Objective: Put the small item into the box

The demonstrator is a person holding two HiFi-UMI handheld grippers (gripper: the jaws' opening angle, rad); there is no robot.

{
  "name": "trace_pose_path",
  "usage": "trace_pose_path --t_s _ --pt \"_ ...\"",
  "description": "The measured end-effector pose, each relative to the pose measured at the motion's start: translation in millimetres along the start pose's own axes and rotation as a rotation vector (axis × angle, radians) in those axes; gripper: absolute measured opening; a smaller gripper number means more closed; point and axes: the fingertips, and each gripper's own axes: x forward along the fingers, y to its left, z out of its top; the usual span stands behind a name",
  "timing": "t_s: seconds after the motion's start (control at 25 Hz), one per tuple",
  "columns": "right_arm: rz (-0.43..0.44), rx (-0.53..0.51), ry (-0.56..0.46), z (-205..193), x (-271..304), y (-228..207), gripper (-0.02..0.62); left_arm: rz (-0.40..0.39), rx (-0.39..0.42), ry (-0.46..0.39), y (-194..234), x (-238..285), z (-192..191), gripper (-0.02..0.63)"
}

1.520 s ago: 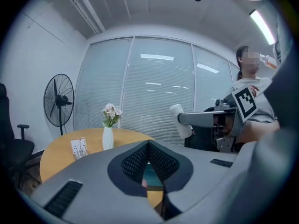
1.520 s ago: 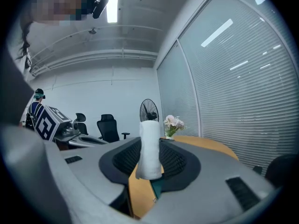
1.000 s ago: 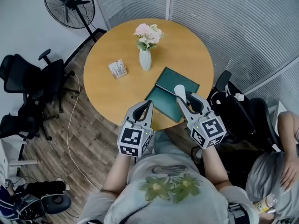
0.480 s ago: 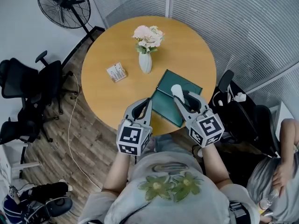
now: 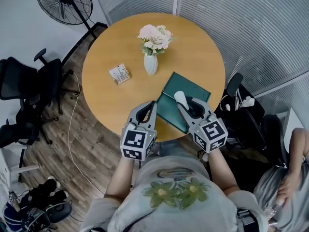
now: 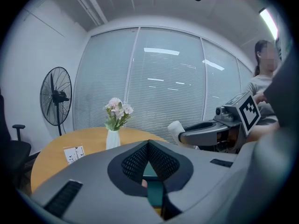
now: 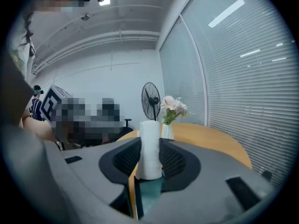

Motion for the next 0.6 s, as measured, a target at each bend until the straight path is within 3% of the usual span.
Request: trace_pose_path --t_s 0.6 --pt "0.065 -0.003 0.137 -46.9 23.0 -0.8 0.13 0.023 -0.031 0.039 15.2 9.7 -14.8 0.002"
